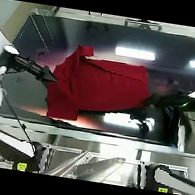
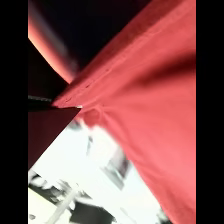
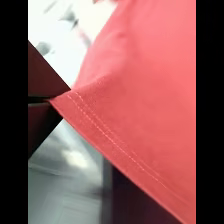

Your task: Fold the shirts.

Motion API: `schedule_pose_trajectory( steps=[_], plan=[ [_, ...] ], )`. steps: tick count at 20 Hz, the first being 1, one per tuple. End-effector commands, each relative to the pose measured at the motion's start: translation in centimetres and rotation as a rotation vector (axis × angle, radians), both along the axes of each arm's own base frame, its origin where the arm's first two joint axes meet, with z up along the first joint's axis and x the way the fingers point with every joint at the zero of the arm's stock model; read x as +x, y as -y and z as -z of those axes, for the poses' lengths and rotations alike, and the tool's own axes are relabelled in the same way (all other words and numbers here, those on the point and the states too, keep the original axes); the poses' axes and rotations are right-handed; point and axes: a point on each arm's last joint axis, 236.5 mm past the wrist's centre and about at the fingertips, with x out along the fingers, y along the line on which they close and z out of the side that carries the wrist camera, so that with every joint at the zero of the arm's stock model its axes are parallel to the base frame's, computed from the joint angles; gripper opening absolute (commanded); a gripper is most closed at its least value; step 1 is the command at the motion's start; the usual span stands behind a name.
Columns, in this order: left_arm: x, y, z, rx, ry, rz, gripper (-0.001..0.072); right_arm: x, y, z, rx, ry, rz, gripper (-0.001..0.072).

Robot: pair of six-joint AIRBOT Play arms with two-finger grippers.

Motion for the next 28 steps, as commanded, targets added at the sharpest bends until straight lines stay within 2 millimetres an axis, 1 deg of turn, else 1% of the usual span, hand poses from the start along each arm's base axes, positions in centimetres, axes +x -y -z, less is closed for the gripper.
schedule_pose_trajectory(
  steps=[1, 2, 3, 4, 5, 6, 7, 8, 9, 10, 11, 12, 13, 14, 15, 16, 17, 19, 20, 21, 22, 23, 24, 25, 26, 28],
  plan=[
    [-0.5, 2.7, -15.8, -0.272, 0.368, -0.058, 0.0012, 1.2, -2.0, -17.3, 0.058, 0.476, -0.002, 0.0018],
    [-1.5, 3.5, -21.3, -0.345, 0.514, -0.068, 0.0013, 0.2, -2.4, -23.5, 0.052, 0.641, 0.007, 0.0018],
    [-3.2, 4.3, -26.9, -0.414, 0.66, -0.084, 0.0014, -1.3, -2.7, -28.5, 0.039, 0.782, 0.014, 0.0019],
    [-5.2, 4.8, -31.5, -0.458, 0.8, -0.095, 0.0013, -3.1, -3.0, -33.2, 0.022, 0.915, 0.025, 0.0019],
    [-7.6, 5.3, -35.7, -0.483, 0.929, -0.116, 0.0015, -5.3, -3.2, -37.5, 0.0, 1.046, 0.044, 0.0019],
    [-9.7, 5.5, -38.9, -0.477, 1.051, -0.14, 0.0021, -7.4, -3.2, -41.0, -0.017, 1.159, 0.073, 0.0018],
    [-11.5, 5.6, -41.5, -0.445, 1.167, -0.188, 0.0021, -9.4, -3.0, -44.3, -0.03, 1.269, 0.119, 0.0018],
    [-13.0, 5.2, -43.7, -0.402, 1.266, -0.252, 0.0021, -11.3, -2.7, -46.9, -0.033, 1.36, 0.171, 0.0018],
    [-14.0, 4.5, -45.3, -0.361, 1.339, -0.313, 0.0021, -12.5, -2.2, -48.7, -0.038, 1.425, 0.218, 0.0018],
    [-14.9, 3.8, -46.5, -0.326, 1.389, -0.374, 0.0022, -13.3, -1.7, -49.7, -0.052, 1.468, 0.255, 0.0018],
    [-15.2, 3.0, -47.0, -0.299, 1.415, -0.42, 0.0021, -13.6, -1.3, -50.3, -0.071, 1.493, 0.279, 0.0017],
    [-15.0, 2.2, -47.1, -0.276, 1.421, -0.452, 0.0021, -13.3, -0.9, -50.2, -0.093, 1.495, 0.29, 0.0017],
    [-14.2, 1.4, -46.6, -0.261, 1.404, -0.468, 0.0021, -12.5, -0.5, -49.6, -0.118, 1.478, 0.291, 0.0017],
    [-12.8, 0.6, -45.2, -0.236, 1.352, -0.469, 0.0021, -10.8, -0.4, -48.3, -0.131, 1.43, 0.272, 0.0016],
    [-11.0, 0.4, -43.1, -0.211, 1.282, -0.449, 0.0021, -8.8, -0.5, -46.4, -0.118, 1.352, 0.247, 0.0017],
    [-9.1, 0.6, -40.7, -0.192, 1.204, -0.416, 0.0021, -6.2, -0.5, -43.7, -0.092, 1.237, 0.221, 0.0016],
    [-6.5, 0.9, -37.5, -0.147, 1.114, -0.384, 0.0021, -3.5, -0.5, -40.6, -0.068, 1.117, 0.194, 0.0017],
    [-1.7, 1.8, -29.9, -0.026, 0.933, -0.308, 0.0021, 1.7, -0.2, -33.2, -0.044, 0.877, 0.164, 0.0017],
    [0.5, 2.4, -25.4, 0.043, 0.831, -0.271, 0.0021, 4.1, 0.4, -28.8, -0.06, 0.764, 0.166, 0.0016],
    [2.4, 2.5, -21.4, 0.107, 0.745, -0.247, 0.0021, 5.9, 0.9, -24.4, -0.082, 0.666, 0.16, 0.0016],
    [4.2, 2.4, -17.2, 0.174, 0.668, -0.228, 0.0021, 7.3, 1.6, -19.7, -0.106, 0.56, 0.157, 0.0016],
    [5.6, 2.2, -13.8, 0.227, 0.611, -0.215, 0.0021, 8.1, 2.2, -15.4, -0.122, 0.462, 0.164, 0.0016],
    [7.1, 1.5, -10.5, 0.269, 0.561, -0.217, 0.0021, 8.8, 3.1, -11.2, -0.154, 0.386, 0.173, 0.0016],
    [8.4, 1.1, -7.9, 0.283, 0.527, -0.23, 0.0021, 9.5, 3.8, -7.5, -0.174, 0.318, 0.185, 0.0016],
    [9.7, 0.7, -5.4, 0.282, 0.49, -0.251, 0.0021, 10.3, 4.4, -4.4, -0.186, 0.266, 0.199, 0.0016],
    [11.7, 0.3, -1.2, 0.286, 0.428, -0.259, 0.0021, 11.8, 5.0, 0.1, -0.176, 0.198, 0.237, 0.0016]
  ],
)
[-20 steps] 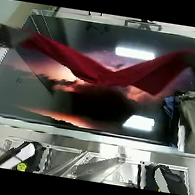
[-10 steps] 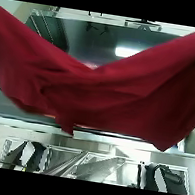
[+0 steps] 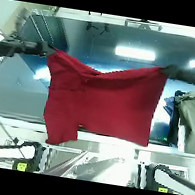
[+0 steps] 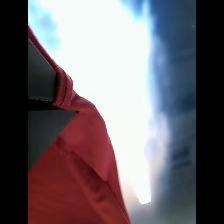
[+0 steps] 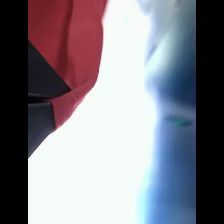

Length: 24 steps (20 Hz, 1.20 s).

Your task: Fold the shirts.

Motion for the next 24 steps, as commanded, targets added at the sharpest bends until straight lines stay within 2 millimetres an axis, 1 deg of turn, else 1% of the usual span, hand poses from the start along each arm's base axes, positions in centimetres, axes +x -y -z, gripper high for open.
schedule_pose_trajectory(
  steps=[1, 2, 3, 4, 6, 7, 8, 9, 10, 11, 13, 14, 16, 19, 22, 23, 24],
  plan=[
    [3.8, -0.7, 9.3, 0.071, -0.125, -0.016, 0.0021, 2.1, 1.4, 10.1, 0.008, -0.171, 0.058, 0.0016],
    [4.9, -0.6, 10.2, 0.07, -0.132, -0.009, 0.0019, 2.6, 1.3, 11.3, 0.016, -0.196, 0.049, 0.0016],
    [6.2, -0.4, 10.5, 0.063, -0.13, -0.02, 0.0019, 3.2, 1.2, 11.9, 0.024, -0.211, 0.036, 0.0016],
    [7.5, -0.5, 10.4, 0.057, -0.121, -0.036, 0.0019, 4.0, 1.1, 11.9, 0.027, -0.21, 0.022, 0.0016],
    [9.0, -1.1, 10.1, 0.058, -0.124, -0.068, 0.0018, 5.5, 1.4, 11.0, 0.026, -0.189, 0.023, 0.0016],
    [9.2, -2.4, 10.4, 0.113, -0.144, -0.099, 0.0016, 5.8, 1.8, 10.7, 0.006, -0.184, 0.028, 0.0016],
    [9.1, -4.1, 10.9, 0.187, -0.164, -0.136, 0.0016, 5.6, 2.3, 10.8, -0.025, -0.192, 0.023, 0.0016],
    [8.9, -5.6, 11.2, 0.252, -0.182, -0.156, 0.0017, 5.1, 2.8, 11.5, -0.062, -0.22, 0.018, 0.0016],
    [8.5, -6.1, 11.4, 0.279, -0.194, -0.15, 0.0017, 4.4, 3.5, 12.3, -0.098, -0.254, 0.018, 0.0016],
    [8.2, -6.0, 11.8, 0.279, -0.21, -0.141, 0.0017, 3.8, 3.8, 13.2, -0.121, -0.29, 0.014, 0.0016],
    [7.4, -5.4, 12.7, 0.275, -0.252, -0.112, 0.0018, 3.1, 3.7, 14.4, -0.124, -0.33, -0.006, 0.0016],
    [6.8, -4.8, 13.3, 0.276, -0.279, -0.089, 0.0017, 2.9, 3.7, 14.9, -0.124, -0.344, -0.01, 0.0016],
    [5.8, -4.4, 14.6, 0.287, -0.332, -0.059, 0.0016, 2.8, 3.3, 15.7, -0.12, -0.359, -0.019, 0.0016],
    [4.6, -4.4, 16.4, 0.384, -0.391, -0.028, 0.0014, 2.9, 2.8, 17.0, -0.137, -0.369, -0.027, 0.0016],
    [3.6, -6.1, 17.3, 0.563, -0.434, -0.045, 0.0014, 2.4, 3.9, 18.2, -0.206, -0.408, -0.005, 0.0016],
    [3.4, -6.1, 17.4, 0.593, -0.442, -0.036, 0.0014, 2.2, 4.2, 18.4, -0.22, -0.418, -0.002, 0.0017],
    [3.2, -5.4, 17.4, 0.607, -0.442, -0.019, 0.0015, 2.2, 4.2, 18.4, -0.222, -0.42, -0.001, 0.0017]
  ],
)
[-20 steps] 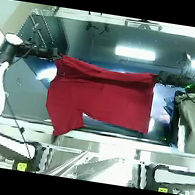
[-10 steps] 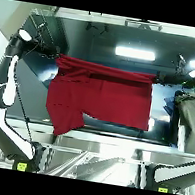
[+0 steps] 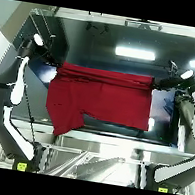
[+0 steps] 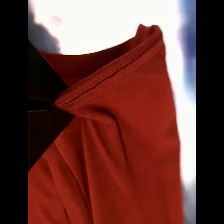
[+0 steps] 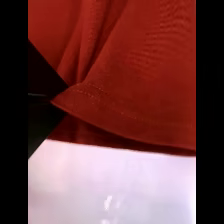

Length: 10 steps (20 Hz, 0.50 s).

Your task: Fold the shirts.

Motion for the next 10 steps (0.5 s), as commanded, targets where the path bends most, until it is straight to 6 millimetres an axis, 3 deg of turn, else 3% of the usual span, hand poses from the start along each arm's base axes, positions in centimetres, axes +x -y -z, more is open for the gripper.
schedule_pose_trajectory(
  steps=[1, 6, 7, 8, 9, 10],
  plan=[
    [-1.0, -0.4, 0.6, 0.139, -0.043, 0.04, 0.0014, -0.3, 0.8, 0.8, -0.046, -0.03, 0.017, 0.0016],
    [-1.0, 1.3, 0.6, 0.138, -0.039, 0.071, 0.002, -0.4, -0.6, 0.8, -0.044, -0.027, -0.01, 0.0031],
    [-1.4, 1.5, 0.7, 0.131, -0.055, 0.074, 0.0024, -0.4, -0.9, 0.7, -0.044, -0.026, -0.018, 0.018],
    [-2.1, 1.6, 0.5, 0.133, -0.081, 0.08, 0.0242, -0.5, -1.2, 0.4, -0.043, -0.027, -0.025, 0.0431],
    [-2.8, 1.6, -0.1, 0.133, -0.107, 0.084, 0.0404, -0.7, -1.3, -0.4, -0.041, -0.027, -0.034, 0.052],
    [-3.3, 1.5, -1.1, 0.133, -0.125, 0.086, 0.0553, -0.8, -1.2, -1.7, -0.042, -0.022, -0.038, 0.052]
  ],
)
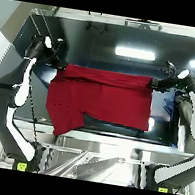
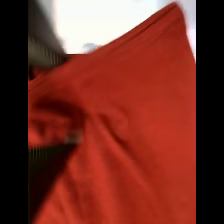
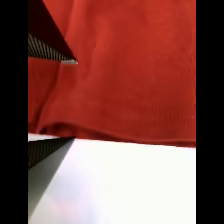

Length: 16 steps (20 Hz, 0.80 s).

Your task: Fold the shirts.

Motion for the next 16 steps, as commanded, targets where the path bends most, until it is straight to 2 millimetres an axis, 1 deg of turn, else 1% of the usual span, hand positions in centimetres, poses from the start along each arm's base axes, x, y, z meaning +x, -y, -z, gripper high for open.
schedule_pose_trajectory(
  steps=[1, 2, 3, 4, 5, 6, 7, 9, 11, 12, 13, 14, 16],
  plan=[
    [-1.5, -0.2, -2.7, 0.001, -0.044, -0.021, 0.0608, -0.6, 0.4, -3.4, -0.014, 0.004, -0.019, 0.052],
    [-1.4, -0.7, -4.4, -0.005, -0.015, -0.064, 0.0608, -1.1, 1.3, -5.0, -0.037, 0.003, -0.01, 0.052],
    [-1.7, -1.1, -5.9, -0.01, 0.004, -0.088, 0.0607, -1.9, 2.8, -6.8, -0.066, -0.003, 0.013, 0.052],
    [-2.9, -1.8, -6.9, -0.01, 0.0, -0.104, 0.0607, -3.2, 3.9, -8.3, -0.072, -0.018, 0.025, 0.052],
    [-4.6, -2.4, -7.3, -0.008, -0.026, -0.116, 0.0606, -4.6, 4.6, -9.0, -0.062, -0.042, 0.035, 0.052],
    [-6.9, -3.0, -7.3, -0.008, -0.063, -0.132, 0.0572, -6.5, 5.3, -9.1, -0.054, -0.079, 0.047, 0.052],
    [-9.4, -3.6, -6.8, -0.007, -0.101, -0.147, 0.056, -8.7, 5.8, -8.6, -0.047, -0.115, 0.052, 0.052],
    [-14.8, -4.3, -4.9, -0.019, -0.171, -0.184, 0.056, -13.0, 6.6, -6.8, -0.033, -0.176, 0.059, 0.0519],
    [-20.3, -3.5, -2.5, -0.09, -0.239, -0.218, 0.0561, -17.0, 7.4, -4.4, -0.007, -0.246, 0.107, 0.0519],
    [-22.8, -2.8, -1.5, -0.13, -0.272, -0.237, 0.056, -18.6, 7.2, -3.1, 0.022, -0.283, 0.119, 0.0519],
    [-24.9, -2.1, -0.5, -0.162, -0.302, -0.26, 0.0561, -20.1, 6.6, -1.8, 0.065, -0.318, 0.122, 0.0519],
    [-26.6, -1.9, 0.3, -0.177, -0.318, -0.28, 0.0561, -21.2, 5.8, -0.8, 0.104, -0.338, 0.121, 0.0519],
    [-29.0, -1.9, 1.5, -0.176, -0.324, -0.304, 0.0561, -22.2, 4.5, 1.1, 0.14, -0.338, 0.122, 0.0519]
  ],
)
